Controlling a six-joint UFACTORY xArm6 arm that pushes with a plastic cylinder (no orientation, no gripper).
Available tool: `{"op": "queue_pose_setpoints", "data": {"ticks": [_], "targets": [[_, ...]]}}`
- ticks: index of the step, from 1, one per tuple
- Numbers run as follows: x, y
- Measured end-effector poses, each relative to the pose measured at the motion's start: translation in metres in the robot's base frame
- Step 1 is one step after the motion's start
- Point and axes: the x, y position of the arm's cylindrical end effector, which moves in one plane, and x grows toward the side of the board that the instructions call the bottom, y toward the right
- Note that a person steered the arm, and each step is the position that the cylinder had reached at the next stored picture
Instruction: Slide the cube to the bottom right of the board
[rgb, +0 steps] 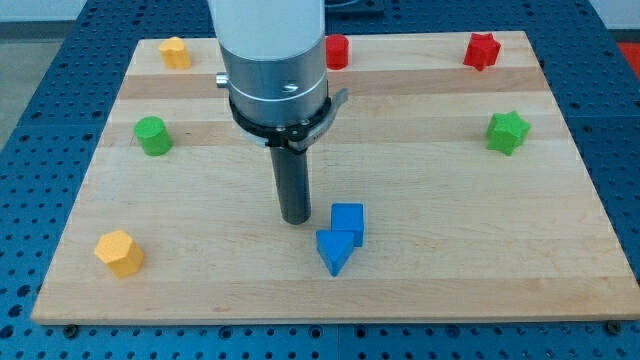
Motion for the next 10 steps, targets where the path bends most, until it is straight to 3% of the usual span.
{"op": "queue_pose_setpoints", "data": {"ticks": [6, 10], "targets": [[0.029, 0.114], [0.061, 0.134]]}}
